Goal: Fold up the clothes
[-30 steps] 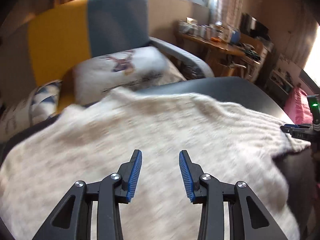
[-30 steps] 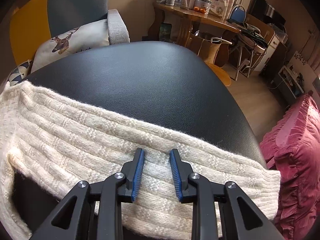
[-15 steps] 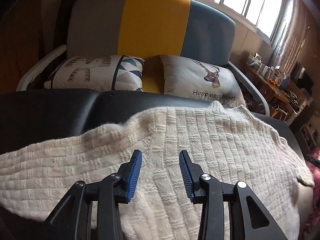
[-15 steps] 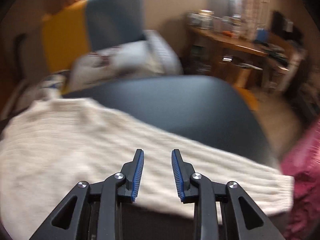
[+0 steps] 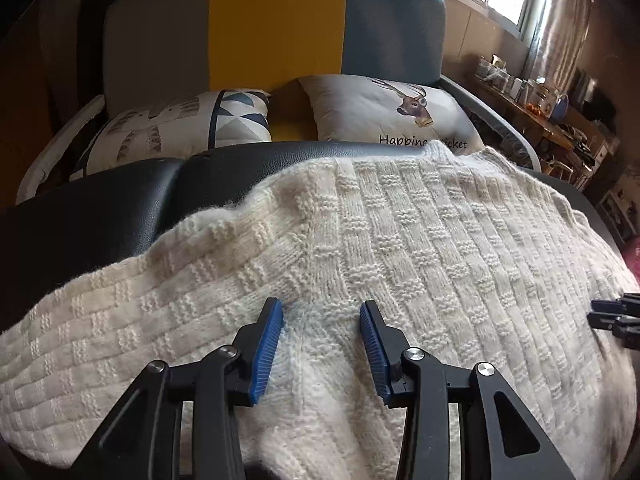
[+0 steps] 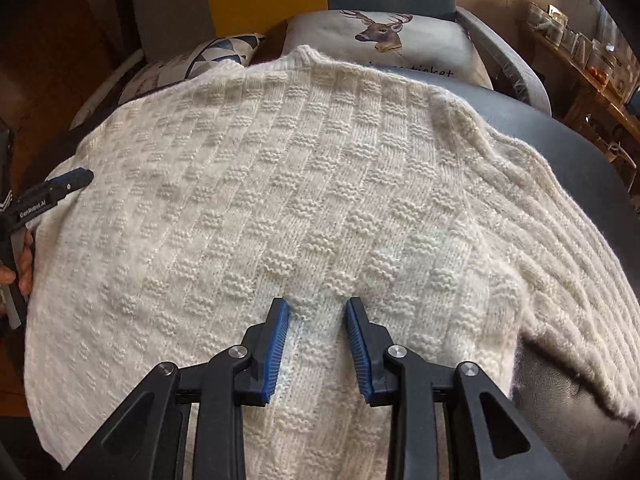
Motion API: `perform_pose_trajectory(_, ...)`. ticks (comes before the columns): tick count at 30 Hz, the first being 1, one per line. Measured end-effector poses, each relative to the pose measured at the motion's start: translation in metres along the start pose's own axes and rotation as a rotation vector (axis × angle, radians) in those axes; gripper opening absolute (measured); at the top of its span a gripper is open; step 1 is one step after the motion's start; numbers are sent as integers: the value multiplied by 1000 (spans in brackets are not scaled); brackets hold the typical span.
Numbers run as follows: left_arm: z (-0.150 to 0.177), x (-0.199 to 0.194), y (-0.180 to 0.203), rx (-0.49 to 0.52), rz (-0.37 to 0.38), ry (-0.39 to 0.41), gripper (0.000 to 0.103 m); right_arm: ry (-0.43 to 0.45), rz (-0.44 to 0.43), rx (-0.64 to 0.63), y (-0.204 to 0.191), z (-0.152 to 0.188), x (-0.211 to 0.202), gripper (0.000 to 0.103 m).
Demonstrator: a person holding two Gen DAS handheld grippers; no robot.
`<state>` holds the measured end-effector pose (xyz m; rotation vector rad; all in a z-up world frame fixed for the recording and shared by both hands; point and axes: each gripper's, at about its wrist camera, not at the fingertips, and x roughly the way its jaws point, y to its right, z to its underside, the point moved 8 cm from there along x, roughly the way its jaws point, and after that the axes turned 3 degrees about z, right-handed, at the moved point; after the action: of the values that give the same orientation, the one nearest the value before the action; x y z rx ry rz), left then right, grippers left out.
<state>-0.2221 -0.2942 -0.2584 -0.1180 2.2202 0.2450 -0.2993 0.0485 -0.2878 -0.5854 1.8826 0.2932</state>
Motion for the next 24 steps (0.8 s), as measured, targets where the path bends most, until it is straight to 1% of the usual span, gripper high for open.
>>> perform_pose_trajectory(3,1,-2,-2,20,-23,-10,42,5,22,-29,-11,4,0,31)
perform_pose_trajectory(5,3,-6,-11,29,-39,-5,42,4,5,-25,-24,7,-1,32)
perform_pose_trajectory(7,3,-10,-25,20,-57,-1,42,18,-12,-29,-39,8,-1,32)
perform_pose_trajectory(10,6,-18,-53,-24,-88,-23,43,33,-29,-39,-56,8,-2,32)
perform_pose_trajectory(12,7,-23,-70,-53,-110,-36,47,44,-98,1,-60,9,-8,31)
perform_pose_trajectory(14,1,-37,-78,-101,-139,-21,45,95,-235,97,-51,10,-29,31)
perform_pose_trajectory(15,-1,-43,-81,-123,-152,-13,44,128,-266,150,-38,12,-40,31)
perform_pose_trajectory(16,-6,-51,-74,-119,-134,9,44,156,-278,200,-21,14,-51,31)
perform_pose_trajectory(18,-16,-62,-42,-87,-58,41,45,188,-208,282,24,19,-65,31)
perform_pose_trajectory(21,-27,-64,31,-1,73,57,45,193,-72,355,84,26,-69,31)
perform_pose_trajectory(23,-28,-55,96,70,182,35,46,180,23,364,119,31,-68,31)
perform_pose_trajectory(24,-26,-49,124,98,220,23,46,174,68,368,134,33,-67,31)
